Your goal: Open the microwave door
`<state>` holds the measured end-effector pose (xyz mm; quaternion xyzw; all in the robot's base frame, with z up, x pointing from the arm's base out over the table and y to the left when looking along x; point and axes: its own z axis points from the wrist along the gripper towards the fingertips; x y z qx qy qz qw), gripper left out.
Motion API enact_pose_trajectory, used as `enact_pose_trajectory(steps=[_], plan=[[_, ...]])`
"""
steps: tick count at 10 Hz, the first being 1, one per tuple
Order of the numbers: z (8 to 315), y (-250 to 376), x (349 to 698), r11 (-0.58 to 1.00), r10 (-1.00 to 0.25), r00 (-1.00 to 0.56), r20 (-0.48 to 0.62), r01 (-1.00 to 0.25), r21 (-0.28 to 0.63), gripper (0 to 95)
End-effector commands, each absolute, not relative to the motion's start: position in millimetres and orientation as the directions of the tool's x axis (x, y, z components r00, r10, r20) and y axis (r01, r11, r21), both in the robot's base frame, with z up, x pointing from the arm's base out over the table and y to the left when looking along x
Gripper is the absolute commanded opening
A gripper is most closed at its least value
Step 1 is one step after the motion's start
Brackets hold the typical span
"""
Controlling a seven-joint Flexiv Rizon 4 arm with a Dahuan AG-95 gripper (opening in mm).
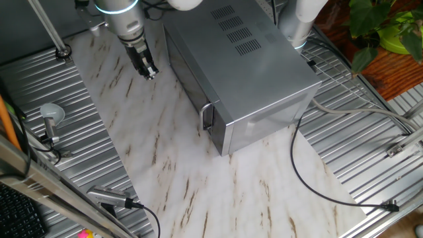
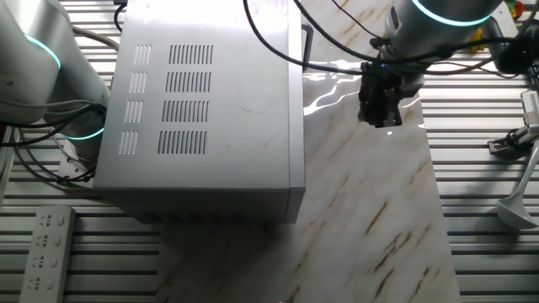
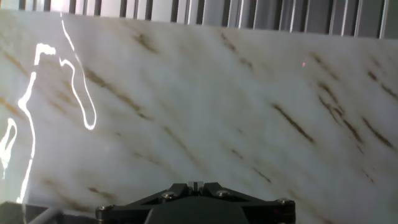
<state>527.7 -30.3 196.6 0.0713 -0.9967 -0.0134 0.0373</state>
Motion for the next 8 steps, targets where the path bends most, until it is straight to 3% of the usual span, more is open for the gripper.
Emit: enact_pose_trajectory(steps=[1,4,8], plan=[[195,-31,531,0.991,-0.134,-0.987,0.084,-0.132,0.026,0.0],[196,-30,529,0.984,-0.172,-0.982,0.081,-0.167,0.066,0.0],[202,-5,500,0.986,-0.144,-0.987,0.066,-0.138,0.093,0.0]])
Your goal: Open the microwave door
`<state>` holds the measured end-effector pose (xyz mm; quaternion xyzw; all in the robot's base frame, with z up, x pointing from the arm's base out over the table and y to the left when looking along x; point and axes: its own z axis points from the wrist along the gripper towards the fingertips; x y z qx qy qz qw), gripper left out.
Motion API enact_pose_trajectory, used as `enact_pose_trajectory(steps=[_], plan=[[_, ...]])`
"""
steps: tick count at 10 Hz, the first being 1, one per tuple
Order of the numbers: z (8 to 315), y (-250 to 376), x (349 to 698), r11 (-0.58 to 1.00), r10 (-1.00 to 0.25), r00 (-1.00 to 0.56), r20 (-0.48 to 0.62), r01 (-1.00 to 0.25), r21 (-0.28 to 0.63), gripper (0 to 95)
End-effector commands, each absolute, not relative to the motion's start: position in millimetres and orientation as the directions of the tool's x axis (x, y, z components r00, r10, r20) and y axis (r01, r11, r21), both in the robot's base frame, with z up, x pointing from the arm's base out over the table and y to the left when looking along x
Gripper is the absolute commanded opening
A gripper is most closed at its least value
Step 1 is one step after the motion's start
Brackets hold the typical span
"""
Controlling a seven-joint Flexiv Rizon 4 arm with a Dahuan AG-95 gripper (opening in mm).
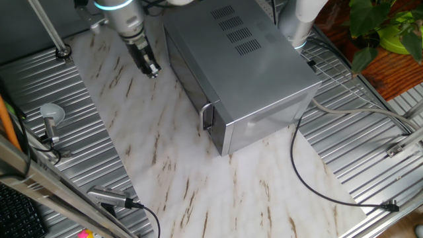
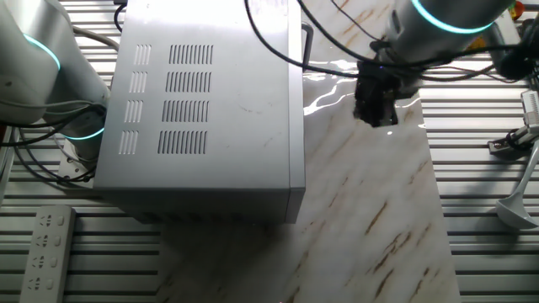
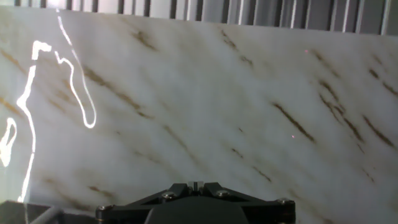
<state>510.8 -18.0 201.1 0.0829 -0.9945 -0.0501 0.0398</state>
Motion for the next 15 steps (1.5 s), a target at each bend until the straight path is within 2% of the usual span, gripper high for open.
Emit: enact_pose_trajectory(steps=[1,5,10,12,15], plan=[[204,12,491,0.990,-0.119,-0.991,0.066,-0.113,0.089,0.0],[220,74,480,0.998,-0.027,-0.997,0.076,-0.022,0.062,0.0],[219,112,483,0.997,0.066,-0.996,0.065,0.069,0.046,0.0],[221,113,483,0.998,0.052,-0.997,0.060,0.053,0.020,0.0],[221,113,483,0.997,-0.077,-0.996,0.054,-0.076,0.028,0.0]])
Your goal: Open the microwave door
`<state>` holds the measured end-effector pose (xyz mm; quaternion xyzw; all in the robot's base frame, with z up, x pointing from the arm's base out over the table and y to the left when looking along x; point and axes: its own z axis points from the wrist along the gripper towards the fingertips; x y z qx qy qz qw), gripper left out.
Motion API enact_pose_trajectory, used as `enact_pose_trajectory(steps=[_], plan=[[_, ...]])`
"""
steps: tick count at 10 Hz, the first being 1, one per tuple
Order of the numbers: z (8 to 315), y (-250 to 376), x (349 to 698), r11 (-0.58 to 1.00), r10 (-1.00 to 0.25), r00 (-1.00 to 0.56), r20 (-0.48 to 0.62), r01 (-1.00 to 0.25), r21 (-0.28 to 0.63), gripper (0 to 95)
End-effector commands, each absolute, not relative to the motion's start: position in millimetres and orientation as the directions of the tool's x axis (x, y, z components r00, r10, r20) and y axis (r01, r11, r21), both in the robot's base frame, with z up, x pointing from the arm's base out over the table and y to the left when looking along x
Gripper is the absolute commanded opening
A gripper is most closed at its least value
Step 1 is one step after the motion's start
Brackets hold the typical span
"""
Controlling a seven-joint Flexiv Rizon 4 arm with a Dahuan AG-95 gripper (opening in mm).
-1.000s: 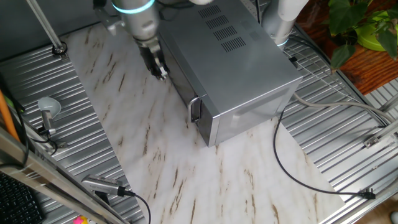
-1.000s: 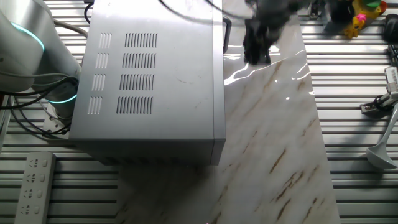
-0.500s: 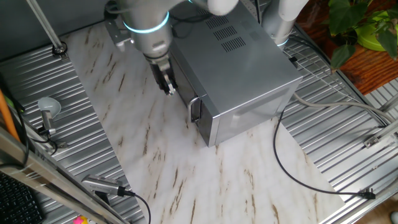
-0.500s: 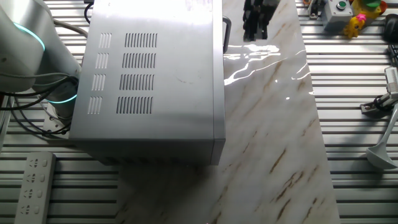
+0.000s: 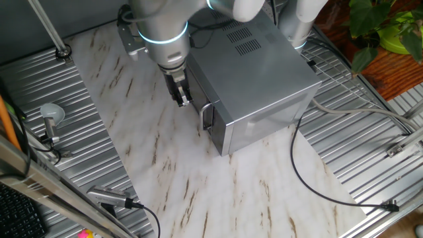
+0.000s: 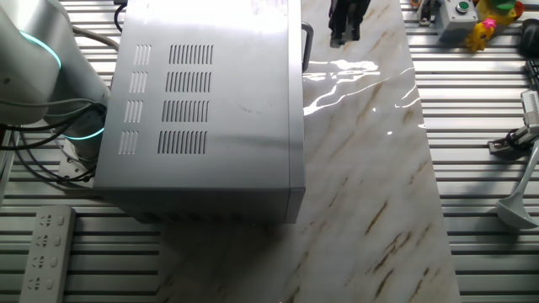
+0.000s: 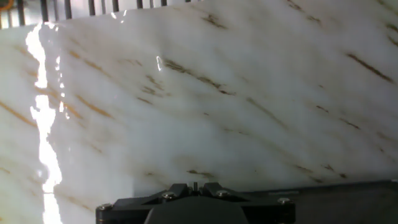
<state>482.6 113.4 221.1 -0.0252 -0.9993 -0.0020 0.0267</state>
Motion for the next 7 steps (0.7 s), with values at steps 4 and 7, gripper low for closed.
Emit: enact_pose_trajectory(steps=[4,7], plan=[[220.7,112.8,482.8,0.996,-0.087,-0.994,0.072,-0.084,0.045,0.0],[225.3,121.2,479.9,0.998,-0.043,-0.996,0.077,-0.040,0.042,19.0]])
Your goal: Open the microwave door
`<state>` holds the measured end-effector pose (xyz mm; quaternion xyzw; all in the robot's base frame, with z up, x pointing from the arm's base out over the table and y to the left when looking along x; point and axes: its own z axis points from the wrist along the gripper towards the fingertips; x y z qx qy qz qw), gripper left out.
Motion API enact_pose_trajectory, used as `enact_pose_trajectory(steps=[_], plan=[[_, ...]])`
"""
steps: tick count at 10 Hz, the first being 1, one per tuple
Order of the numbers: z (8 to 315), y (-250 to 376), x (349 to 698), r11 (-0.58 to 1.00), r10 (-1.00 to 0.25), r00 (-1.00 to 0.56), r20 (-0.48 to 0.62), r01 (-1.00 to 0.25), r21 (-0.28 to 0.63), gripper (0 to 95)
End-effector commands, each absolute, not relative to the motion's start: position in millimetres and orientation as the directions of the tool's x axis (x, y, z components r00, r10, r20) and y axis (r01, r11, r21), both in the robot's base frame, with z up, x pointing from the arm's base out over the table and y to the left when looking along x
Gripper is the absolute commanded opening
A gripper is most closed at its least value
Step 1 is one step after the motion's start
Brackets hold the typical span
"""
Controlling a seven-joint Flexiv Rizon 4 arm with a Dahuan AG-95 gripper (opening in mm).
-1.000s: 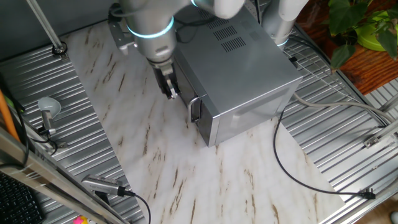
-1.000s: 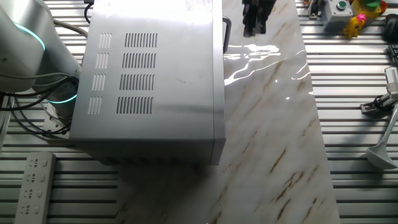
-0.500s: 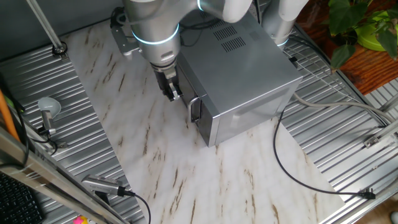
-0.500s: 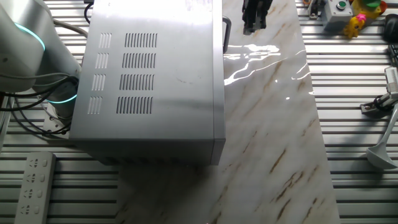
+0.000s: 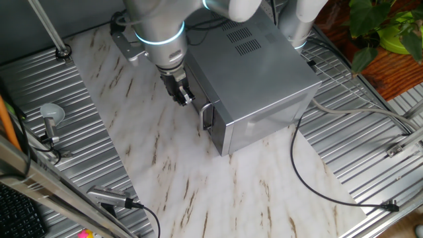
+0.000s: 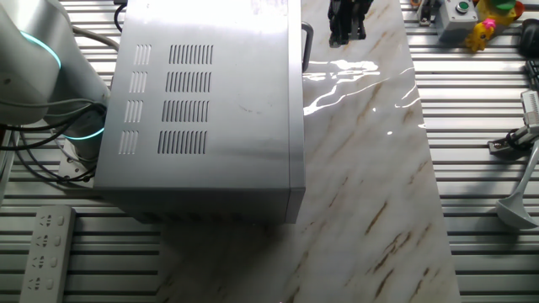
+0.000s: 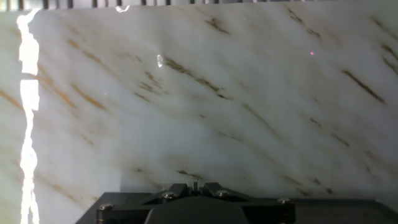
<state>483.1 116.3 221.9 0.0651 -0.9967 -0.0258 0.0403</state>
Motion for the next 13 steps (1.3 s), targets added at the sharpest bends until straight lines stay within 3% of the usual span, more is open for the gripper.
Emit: enact_pose_trajectory(steps=[1,13], plan=[[225,124,479,0.998,-0.037,-0.996,0.076,-0.034,0.043,38.0],[220,147,457,0.999,0.019,-0.997,0.074,0.022,0.040,38.0]])
